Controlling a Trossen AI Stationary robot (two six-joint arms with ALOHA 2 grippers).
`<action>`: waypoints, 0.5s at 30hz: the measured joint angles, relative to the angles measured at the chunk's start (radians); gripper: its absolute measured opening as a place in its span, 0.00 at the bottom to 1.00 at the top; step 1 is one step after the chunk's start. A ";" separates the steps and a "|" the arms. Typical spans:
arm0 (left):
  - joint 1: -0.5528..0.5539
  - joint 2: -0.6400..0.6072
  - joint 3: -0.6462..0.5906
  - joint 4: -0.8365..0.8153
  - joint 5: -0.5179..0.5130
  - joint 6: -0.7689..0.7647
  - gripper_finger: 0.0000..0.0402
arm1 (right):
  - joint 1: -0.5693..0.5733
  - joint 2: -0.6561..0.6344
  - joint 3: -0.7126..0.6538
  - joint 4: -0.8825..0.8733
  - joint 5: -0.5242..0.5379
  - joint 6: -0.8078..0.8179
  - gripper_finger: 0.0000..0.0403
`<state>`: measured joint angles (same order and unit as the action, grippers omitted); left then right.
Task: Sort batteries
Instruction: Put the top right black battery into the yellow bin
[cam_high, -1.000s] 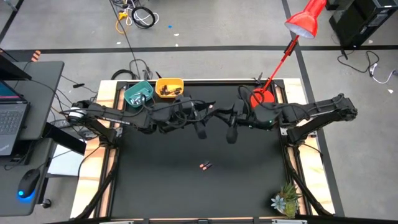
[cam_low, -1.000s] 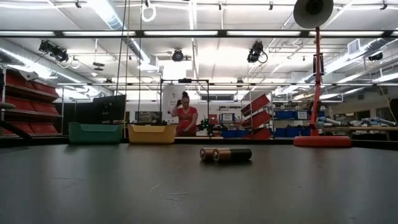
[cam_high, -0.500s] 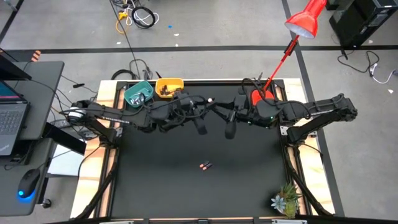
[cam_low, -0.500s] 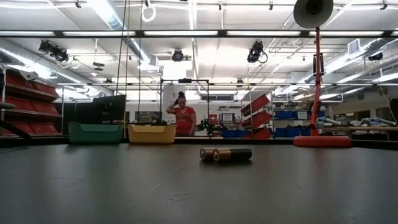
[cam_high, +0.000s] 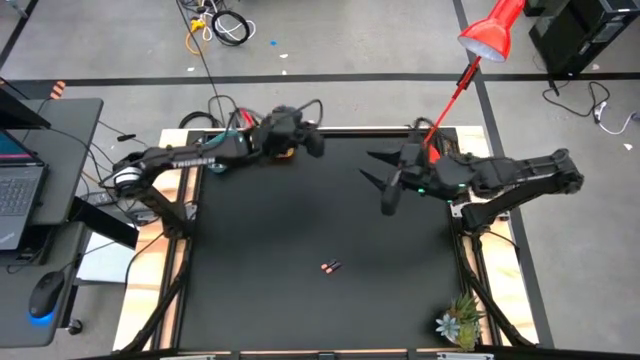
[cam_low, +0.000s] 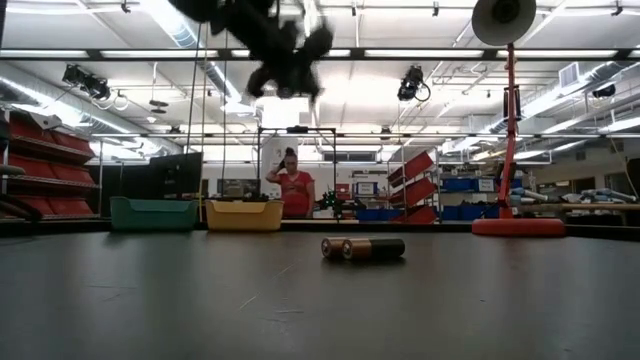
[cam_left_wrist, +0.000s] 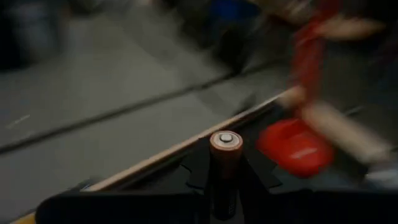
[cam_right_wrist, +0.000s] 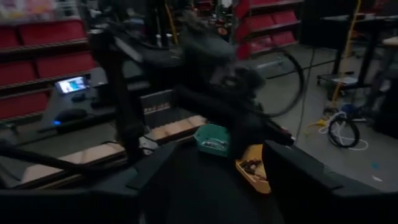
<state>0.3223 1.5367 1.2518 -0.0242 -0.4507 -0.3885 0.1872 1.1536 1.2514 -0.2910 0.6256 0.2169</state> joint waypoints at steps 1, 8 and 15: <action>0.037 0.009 -0.001 -0.056 0.000 -0.004 0.11 | 0.007 -0.018 0.000 -0.013 0.000 0.001 0.60; 0.266 0.100 -0.001 -0.209 0.033 -0.017 0.11 | 0.066 -0.107 0.000 -0.163 0.002 -0.030 0.56; 0.350 0.216 0.000 -0.347 0.108 -0.179 0.11 | 0.082 -0.114 0.000 -0.326 0.002 -0.034 0.51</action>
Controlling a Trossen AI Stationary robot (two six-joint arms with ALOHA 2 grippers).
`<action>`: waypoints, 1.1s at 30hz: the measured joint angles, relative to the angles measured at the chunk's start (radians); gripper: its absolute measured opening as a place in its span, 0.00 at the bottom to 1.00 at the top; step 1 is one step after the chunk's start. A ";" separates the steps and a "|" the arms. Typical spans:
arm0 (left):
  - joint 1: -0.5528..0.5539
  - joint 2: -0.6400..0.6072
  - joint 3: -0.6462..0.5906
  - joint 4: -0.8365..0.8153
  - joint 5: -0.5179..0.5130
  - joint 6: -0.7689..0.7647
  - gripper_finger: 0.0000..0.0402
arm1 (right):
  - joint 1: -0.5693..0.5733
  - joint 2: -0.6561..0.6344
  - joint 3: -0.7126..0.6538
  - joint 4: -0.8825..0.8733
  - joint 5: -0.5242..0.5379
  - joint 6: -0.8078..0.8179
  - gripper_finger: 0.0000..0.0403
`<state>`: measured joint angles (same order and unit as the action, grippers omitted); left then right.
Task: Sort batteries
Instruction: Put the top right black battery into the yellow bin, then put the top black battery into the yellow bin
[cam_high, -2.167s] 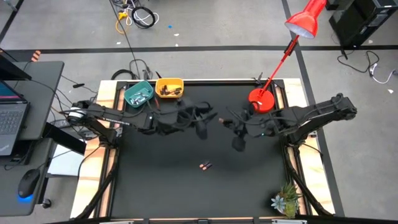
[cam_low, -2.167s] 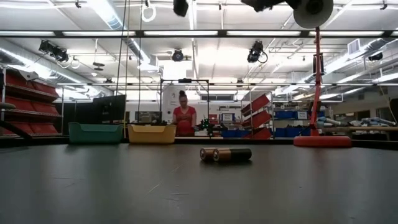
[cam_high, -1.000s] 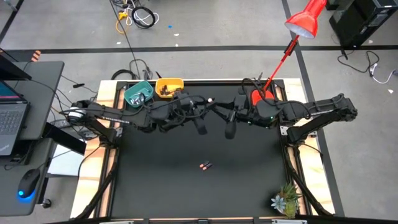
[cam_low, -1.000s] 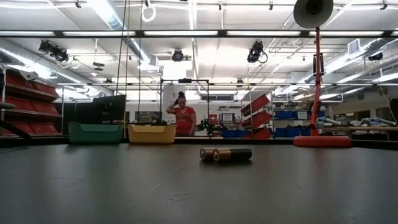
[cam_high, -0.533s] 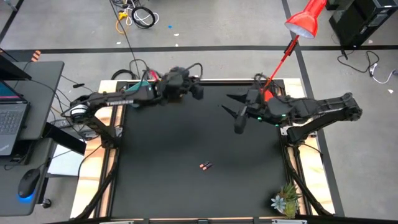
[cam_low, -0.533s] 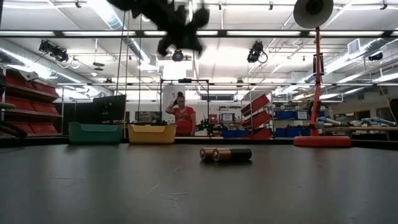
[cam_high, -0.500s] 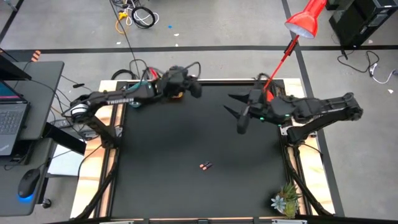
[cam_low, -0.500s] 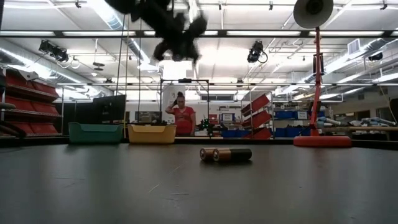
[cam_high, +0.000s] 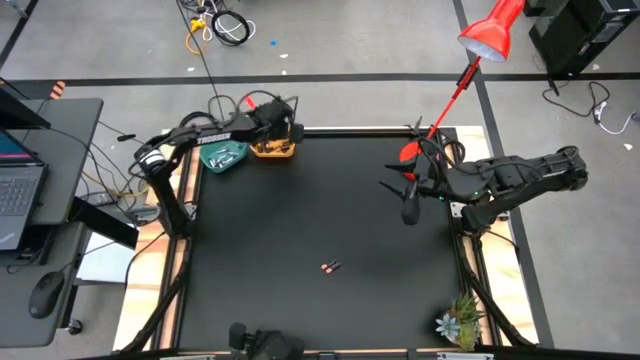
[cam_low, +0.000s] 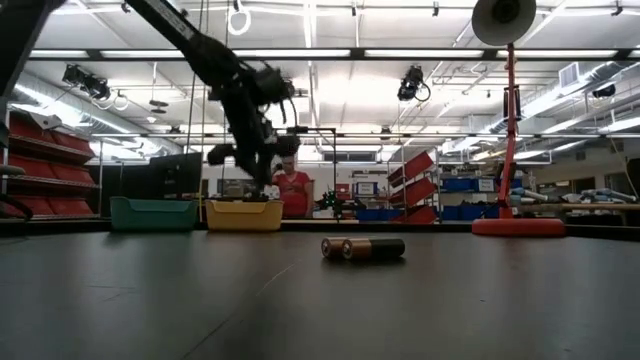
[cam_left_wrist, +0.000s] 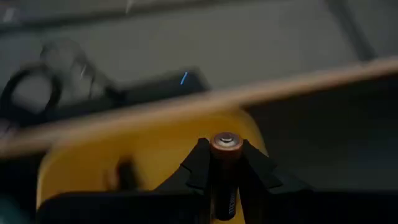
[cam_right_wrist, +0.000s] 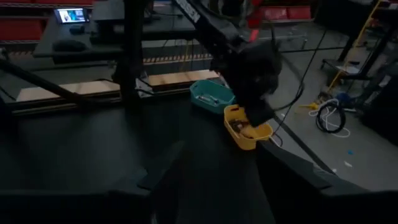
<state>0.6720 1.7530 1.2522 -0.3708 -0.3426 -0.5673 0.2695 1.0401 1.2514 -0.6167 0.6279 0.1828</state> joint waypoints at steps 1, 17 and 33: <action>0.002 0.020 0.000 -0.031 0.003 -0.025 0.11 | 0.000 0.000 0.000 -0.006 0.000 0.001 0.51; -0.035 -0.023 0.000 -0.139 0.072 0.076 0.61 | -0.234 0.007 0.000 0.039 -0.016 -0.158 0.41; -0.802 -0.078 0.000 -0.186 0.220 0.183 0.46 | -0.349 0.019 -0.006 0.024 -0.229 -0.240 0.39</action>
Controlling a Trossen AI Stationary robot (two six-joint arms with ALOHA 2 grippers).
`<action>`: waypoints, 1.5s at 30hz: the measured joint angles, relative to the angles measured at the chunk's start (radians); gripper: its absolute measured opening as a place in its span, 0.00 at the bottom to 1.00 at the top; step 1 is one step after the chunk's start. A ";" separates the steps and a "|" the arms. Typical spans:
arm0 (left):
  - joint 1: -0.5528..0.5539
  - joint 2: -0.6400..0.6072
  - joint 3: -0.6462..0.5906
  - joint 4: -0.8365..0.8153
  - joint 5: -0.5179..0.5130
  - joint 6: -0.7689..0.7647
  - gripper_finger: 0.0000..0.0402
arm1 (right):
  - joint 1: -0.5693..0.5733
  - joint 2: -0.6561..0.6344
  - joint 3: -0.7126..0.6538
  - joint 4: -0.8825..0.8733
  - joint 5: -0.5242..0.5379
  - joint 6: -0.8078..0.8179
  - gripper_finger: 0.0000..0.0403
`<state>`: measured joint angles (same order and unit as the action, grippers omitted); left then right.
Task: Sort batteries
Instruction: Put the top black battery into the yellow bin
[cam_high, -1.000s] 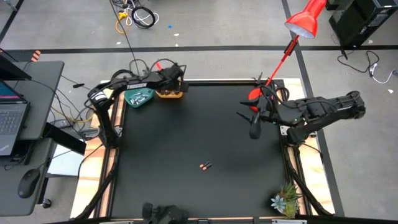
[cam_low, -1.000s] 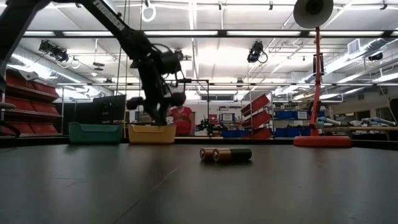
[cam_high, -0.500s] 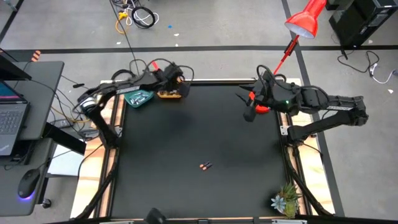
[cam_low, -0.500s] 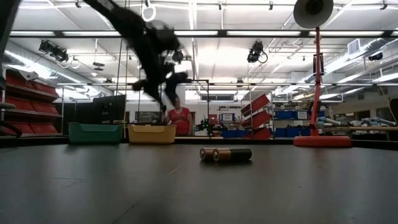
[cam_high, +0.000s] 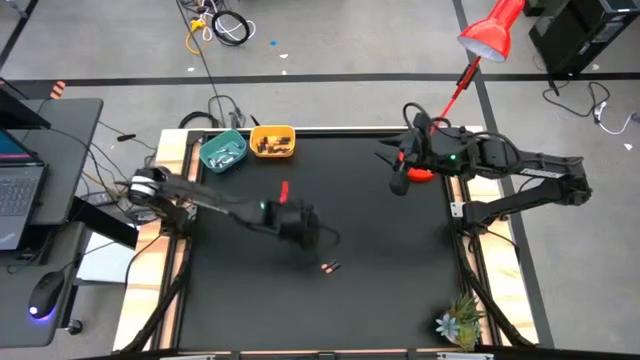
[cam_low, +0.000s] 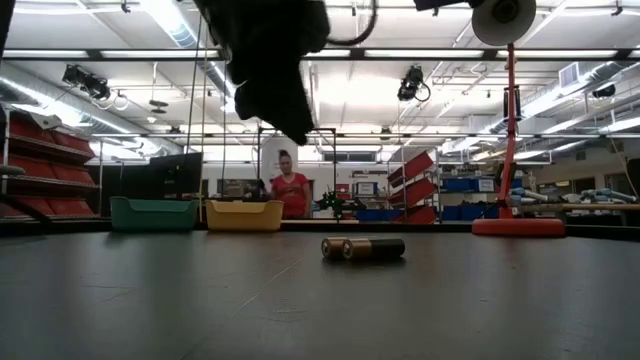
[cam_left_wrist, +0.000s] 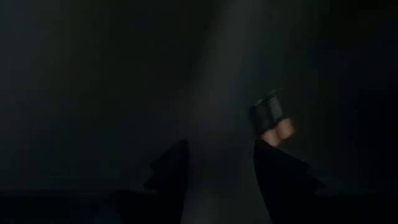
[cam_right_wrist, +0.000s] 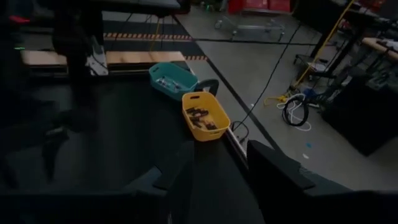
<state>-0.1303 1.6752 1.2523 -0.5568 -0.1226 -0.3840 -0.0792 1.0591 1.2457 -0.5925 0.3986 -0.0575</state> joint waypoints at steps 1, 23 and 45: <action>-0.031 0.013 0.000 0.033 -0.025 -0.034 0.46 | 0.000 0.006 0.000 -0.001 -0.001 0.000 0.39; -0.166 0.265 0.000 0.293 -0.072 -0.230 0.46 | 0.007 0.021 0.000 -0.056 -0.117 0.085 0.38; -0.149 0.331 0.001 0.313 -0.114 -0.256 0.46 | 0.020 0.020 0.000 -0.078 -0.139 0.091 0.37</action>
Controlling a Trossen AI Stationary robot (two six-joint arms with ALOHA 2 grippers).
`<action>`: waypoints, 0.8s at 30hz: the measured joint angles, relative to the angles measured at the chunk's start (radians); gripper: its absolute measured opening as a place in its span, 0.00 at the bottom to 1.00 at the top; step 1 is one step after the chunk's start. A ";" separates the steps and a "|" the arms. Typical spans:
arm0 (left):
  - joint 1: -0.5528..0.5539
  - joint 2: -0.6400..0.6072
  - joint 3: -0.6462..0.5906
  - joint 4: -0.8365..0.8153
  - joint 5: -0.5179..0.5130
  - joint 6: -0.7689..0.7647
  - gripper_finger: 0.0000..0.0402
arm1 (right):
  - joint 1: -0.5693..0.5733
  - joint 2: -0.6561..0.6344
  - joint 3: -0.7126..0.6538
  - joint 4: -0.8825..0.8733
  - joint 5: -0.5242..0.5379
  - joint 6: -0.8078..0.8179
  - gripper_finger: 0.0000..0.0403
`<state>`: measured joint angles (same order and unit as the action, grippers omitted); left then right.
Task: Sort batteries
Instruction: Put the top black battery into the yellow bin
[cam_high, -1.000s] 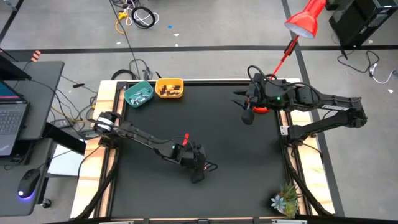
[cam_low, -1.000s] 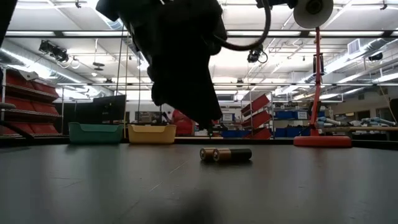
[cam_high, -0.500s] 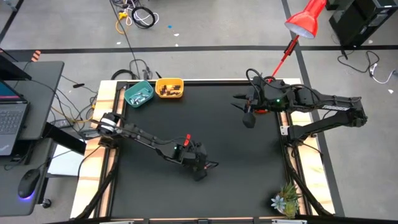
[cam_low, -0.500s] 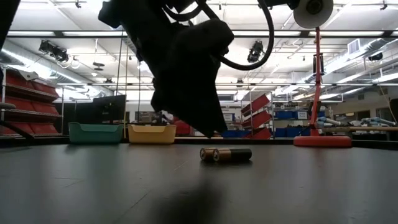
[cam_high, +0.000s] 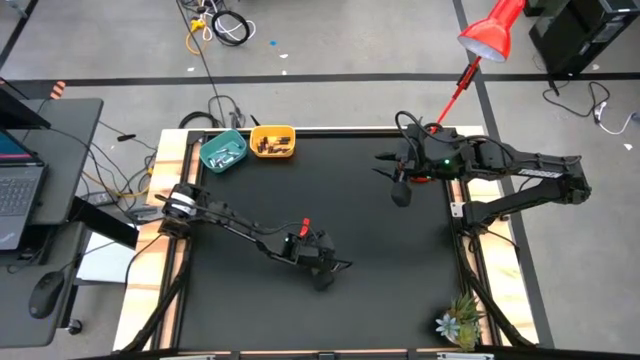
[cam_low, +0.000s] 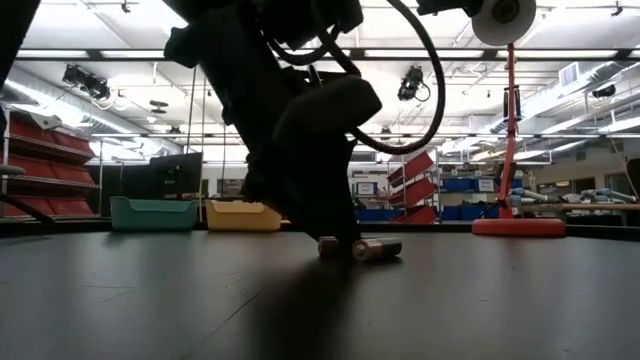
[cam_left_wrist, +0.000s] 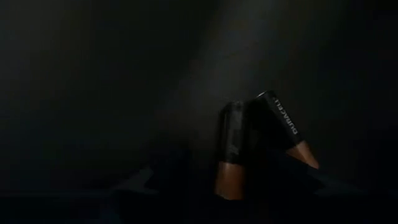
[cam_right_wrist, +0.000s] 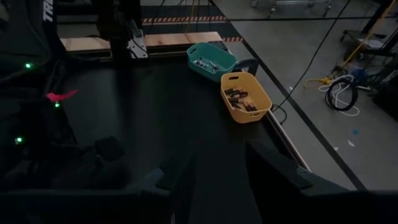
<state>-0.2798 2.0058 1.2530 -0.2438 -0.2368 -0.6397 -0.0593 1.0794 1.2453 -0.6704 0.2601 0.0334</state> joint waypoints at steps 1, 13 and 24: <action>0.000 0.000 0.000 -0.008 0.000 0.001 0.46 | 0.000 0.000 0.000 0.001 0.000 0.001 0.37; 0.005 0.043 0.004 -0.036 -0.002 0.023 0.21 | 0.000 0.000 0.000 0.002 -0.001 0.001 0.37; 0.110 -0.001 0.001 -0.058 0.080 -0.020 0.10 | 0.000 0.000 0.000 0.038 -0.001 -0.006 0.37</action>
<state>-0.1696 2.0045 1.2545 -0.3015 -0.1565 -0.6598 -0.0593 1.0794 1.2453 -0.6325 0.2596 0.0271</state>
